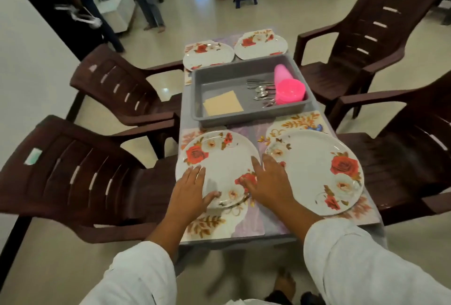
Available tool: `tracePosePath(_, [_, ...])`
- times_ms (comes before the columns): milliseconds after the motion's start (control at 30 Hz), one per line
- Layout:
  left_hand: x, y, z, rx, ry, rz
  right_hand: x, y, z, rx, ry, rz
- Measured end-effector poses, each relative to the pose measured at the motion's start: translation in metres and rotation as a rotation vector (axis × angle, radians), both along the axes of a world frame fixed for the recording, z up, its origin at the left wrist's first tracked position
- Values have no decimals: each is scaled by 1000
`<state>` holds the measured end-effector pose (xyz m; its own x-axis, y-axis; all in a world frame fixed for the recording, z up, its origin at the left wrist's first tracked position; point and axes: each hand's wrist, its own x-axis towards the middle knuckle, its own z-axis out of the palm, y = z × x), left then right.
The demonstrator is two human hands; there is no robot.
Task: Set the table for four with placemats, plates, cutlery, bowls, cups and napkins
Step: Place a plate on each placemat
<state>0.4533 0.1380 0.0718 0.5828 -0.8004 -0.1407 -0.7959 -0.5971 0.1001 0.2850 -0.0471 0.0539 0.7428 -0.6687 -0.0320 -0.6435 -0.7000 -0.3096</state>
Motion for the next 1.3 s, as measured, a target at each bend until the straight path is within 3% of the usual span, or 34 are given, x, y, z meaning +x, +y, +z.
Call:
tracePosePath(533, [78, 190, 11, -101, -4, -195, 111, 223, 36, -58, 48, -36])
tracePosePath(767, [125, 178, 11, -160, -1, -277, 149, 226, 36, -73, 46, -110])
tracePosePath(1100, [241, 148, 3, -109, -34, -415, 243, 204, 8, 22, -32, -299])
tracePosePath(1300, [294, 135, -15, -18, -1, -467, 275, 201, 5, 27, 25, -363])
